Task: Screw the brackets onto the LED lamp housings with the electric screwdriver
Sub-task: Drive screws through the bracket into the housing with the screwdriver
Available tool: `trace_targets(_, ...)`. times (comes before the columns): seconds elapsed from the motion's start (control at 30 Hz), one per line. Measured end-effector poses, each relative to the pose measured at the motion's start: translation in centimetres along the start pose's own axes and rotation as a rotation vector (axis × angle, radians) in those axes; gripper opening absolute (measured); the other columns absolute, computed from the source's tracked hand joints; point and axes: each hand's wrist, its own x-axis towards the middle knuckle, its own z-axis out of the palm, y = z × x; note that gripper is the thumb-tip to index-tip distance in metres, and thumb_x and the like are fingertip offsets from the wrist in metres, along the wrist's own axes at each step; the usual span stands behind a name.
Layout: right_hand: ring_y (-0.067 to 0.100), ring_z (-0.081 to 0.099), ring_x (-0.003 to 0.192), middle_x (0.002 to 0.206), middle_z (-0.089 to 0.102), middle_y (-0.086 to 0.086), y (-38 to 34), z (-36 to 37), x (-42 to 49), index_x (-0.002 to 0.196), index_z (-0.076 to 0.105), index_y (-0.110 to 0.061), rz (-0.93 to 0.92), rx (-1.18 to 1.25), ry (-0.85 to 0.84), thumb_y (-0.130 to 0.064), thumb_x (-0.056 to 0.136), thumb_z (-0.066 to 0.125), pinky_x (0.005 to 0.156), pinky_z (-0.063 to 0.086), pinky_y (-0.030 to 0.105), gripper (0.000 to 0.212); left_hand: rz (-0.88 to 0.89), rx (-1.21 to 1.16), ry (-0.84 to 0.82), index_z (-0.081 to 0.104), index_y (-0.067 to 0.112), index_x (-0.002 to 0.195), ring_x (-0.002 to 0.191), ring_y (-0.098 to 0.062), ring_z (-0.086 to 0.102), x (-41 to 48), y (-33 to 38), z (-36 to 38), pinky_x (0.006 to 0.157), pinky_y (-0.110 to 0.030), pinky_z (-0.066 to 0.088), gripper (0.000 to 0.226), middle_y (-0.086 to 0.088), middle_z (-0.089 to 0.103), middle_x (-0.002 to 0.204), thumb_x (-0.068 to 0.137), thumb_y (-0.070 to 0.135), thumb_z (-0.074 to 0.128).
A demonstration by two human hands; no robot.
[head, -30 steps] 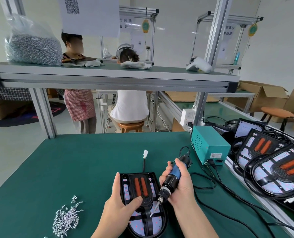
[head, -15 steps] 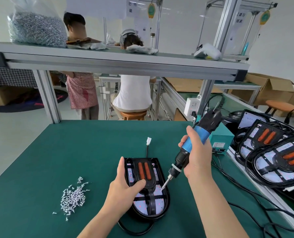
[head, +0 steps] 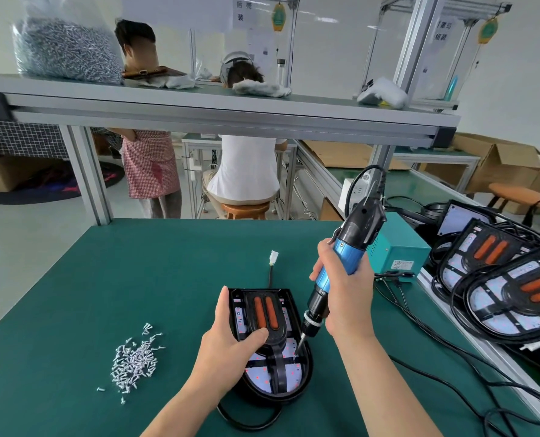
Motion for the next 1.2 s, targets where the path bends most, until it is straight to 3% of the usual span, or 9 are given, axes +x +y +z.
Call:
trace_targets(0.17, 0.015, 0.053, 0.054, 0.063, 0.056, 0.002, 0.3, 0.0, -0.2, 0.096, 0.059, -0.014, -0.002, -0.013, -0.007, -0.026, 0.081, 0.073, 0.055, 0.049, 0.023, 0.024, 0.009, 0.008, -0.005, 0.008, 0.049, 0.156, 0.09, 0.02, 0.059, 0.0, 0.0, 0.0, 0.076, -0.009, 0.041, 0.103, 0.039, 0.067, 0.097, 0.082, 0.032, 0.077)
trace_targets(0.27, 0.015, 0.054, 0.054, 0.061, 0.055, 0.002, 0.3, 0.1, -0.4, 0.095, 0.059, -0.015, -0.019, -0.031, -0.033, -0.03, 0.079, 0.074, 0.057, 0.049, 0.023, 0.026, 0.008, 0.004, 0.0, 0.009, 0.049, 0.157, 0.09, 0.02, 0.059, 0.0, 0.1, 0.1, 0.077, -0.009, 0.041, 0.103, 0.032, 0.07, 0.099, 0.082, 0.031, 0.077)
trace_targets(0.47, 0.016, 0.055, 0.054, 0.061, 0.056, 0.002, 0.3, 0.2, -1.5, 0.088, 0.064, -0.032, -0.08, -0.067, -0.091, -0.038, 0.074, 0.074, 0.056, 0.049, 0.021, 0.018, 0.001, -0.001, 0.012, 0.009, 0.051, 0.156, 0.089, 0.023, 0.057, 0.0, 0.0, 0.2, 0.075, -0.009, 0.041, 0.101, 0.038, 0.067, 0.097, 0.083, 0.032, 0.077)
trace_targets(0.67, 0.017, 0.052, 0.052, 0.061, 0.054, 0.004, 0.3, 0.1, -1.9, 0.085, 0.058, -0.02, -0.099, -0.053, -0.059, -0.034, 0.072, 0.074, 0.054, 0.048, 0.02, 0.024, 0.002, 0.001, 0.0, 0.008, 0.051, 0.156, 0.091, 0.024, 0.056, 0.2, 0.2, 0.2, 0.079, -0.009, 0.039, 0.102, 0.046, 0.063, 0.097, 0.083, 0.031, 0.077)
trace_targets(0.8, 0.016, 0.051, 0.051, 0.059, 0.052, 0.004, 0.5, -0.1, -1.5, 0.077, 0.056, -0.027, -0.09, -0.066, -0.072, -0.034, 0.073, 0.072, 0.055, 0.047, 0.021, 0.018, 0.005, -0.004, -0.003, 0.007, 0.051, 0.156, 0.092, 0.024, 0.056, 0.3, 0.1, 0.2, 0.079, -0.01, 0.039, 0.102, 0.044, 0.064, 0.099, 0.084, 0.03, 0.076)
trace_targets(1.03, 0.018, 0.05, 0.054, 0.059, 0.052, 0.007, 0.8, -0.2, -1.1, 0.085, 0.063, -0.023, -0.033, -0.039, -0.258, -0.029, 0.076, 0.071, 0.061, 0.048, 0.023, 0.013, 0.014, -0.015, -0.006, 0.008, 0.049, 0.156, 0.094, 0.024, 0.056, 0.0, -0.1, 0.4, 0.078, -0.01, 0.039, 0.102, 0.045, 0.063, 0.099, 0.084, 0.028, 0.076)
trace_targets(1.2, 0.017, 0.05, 0.056, 0.065, 0.054, 0.004, 0.7, 0.1, -0.9, 0.095, 0.069, -0.024, 0.032, -0.004, -0.296, -0.031, 0.072, 0.074, 0.062, 0.05, 0.023, 0.025, 0.012, -0.01, -0.004, 0.008, 0.05, 0.156, 0.093, 0.022, 0.057, 0.0, 0.0, 0.4, 0.078, -0.009, 0.04, 0.101, 0.043, 0.065, 0.097, 0.084, 0.03, 0.076)
